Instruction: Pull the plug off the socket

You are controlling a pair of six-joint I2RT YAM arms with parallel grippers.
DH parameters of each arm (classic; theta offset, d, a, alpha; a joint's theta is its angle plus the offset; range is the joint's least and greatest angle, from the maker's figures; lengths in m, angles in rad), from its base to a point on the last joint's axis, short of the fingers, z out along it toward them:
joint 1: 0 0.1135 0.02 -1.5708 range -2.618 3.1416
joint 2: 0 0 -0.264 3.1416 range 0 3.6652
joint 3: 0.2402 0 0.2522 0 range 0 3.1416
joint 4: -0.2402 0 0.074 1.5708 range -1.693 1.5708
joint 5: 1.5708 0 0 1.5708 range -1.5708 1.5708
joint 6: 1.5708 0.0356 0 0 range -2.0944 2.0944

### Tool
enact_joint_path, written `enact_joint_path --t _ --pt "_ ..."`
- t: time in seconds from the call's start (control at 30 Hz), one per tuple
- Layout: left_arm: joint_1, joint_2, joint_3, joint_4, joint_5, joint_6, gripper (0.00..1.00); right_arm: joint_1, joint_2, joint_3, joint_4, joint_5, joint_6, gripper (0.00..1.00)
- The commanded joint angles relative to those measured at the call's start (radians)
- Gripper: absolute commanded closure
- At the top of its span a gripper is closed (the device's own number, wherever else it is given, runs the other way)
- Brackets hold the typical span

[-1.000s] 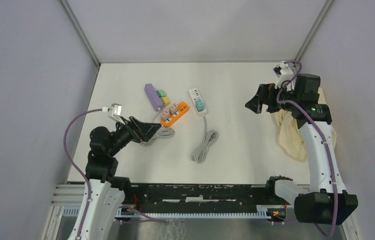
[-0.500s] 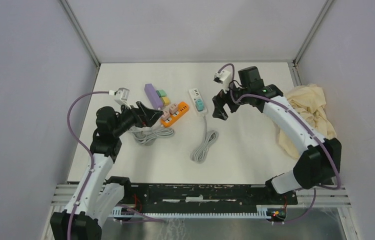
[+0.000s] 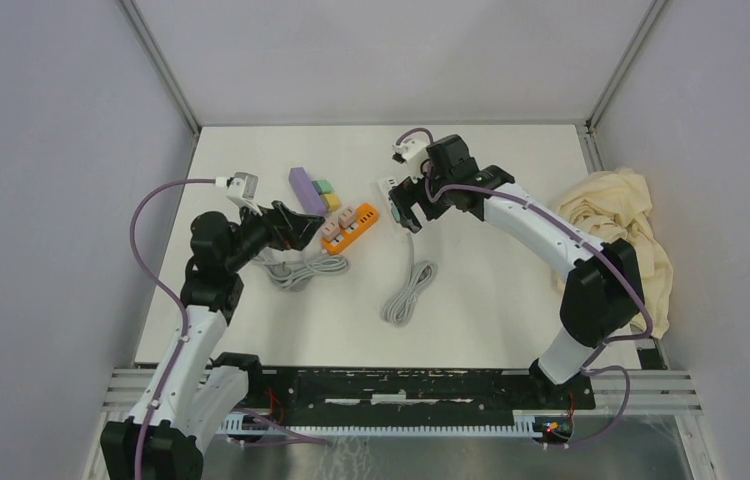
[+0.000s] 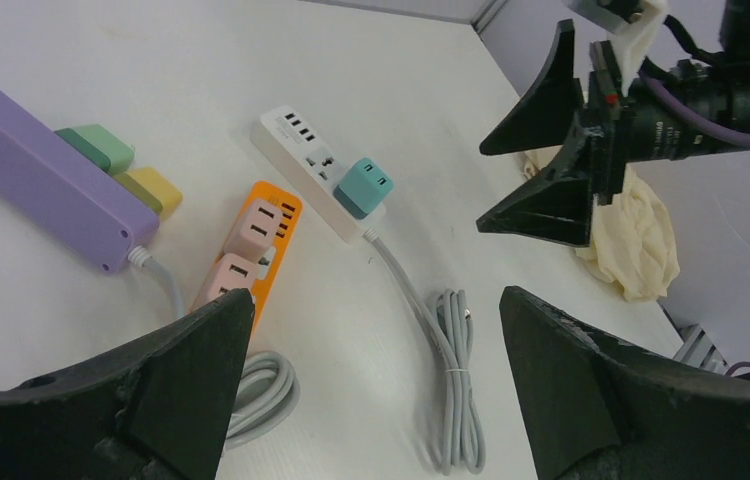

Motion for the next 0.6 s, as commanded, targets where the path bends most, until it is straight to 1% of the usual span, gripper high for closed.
enact_joint_path --t 0.0,0.2,0.3,0.4,0.5,0.57 --pt "0.0 -0.055 -0.006 0.067 -0.011 0.024 0.01 0.012 0.04 0.013 0.067 0.12 0.1 0.0" --pt "0.0 -0.088 -0.016 0.082 -0.007 0.008 0.01 0.052 0.187 0.078 0.079 0.212 0.198 0.0" --pt "0.001 -0.09 -0.016 0.081 0.002 0.005 0.01 0.069 0.311 0.215 0.008 0.279 0.23 0.01" --pt "0.002 -0.091 -0.019 0.086 0.01 -0.001 0.01 0.068 0.402 0.312 -0.016 0.331 0.232 0.05" --pt "0.004 -0.091 -0.019 0.089 0.017 -0.005 0.01 0.069 0.465 0.366 -0.017 0.344 0.232 0.13" --pt "0.005 -0.091 -0.018 0.093 0.023 -0.007 0.0 0.069 0.513 0.413 -0.047 0.361 0.234 0.14"
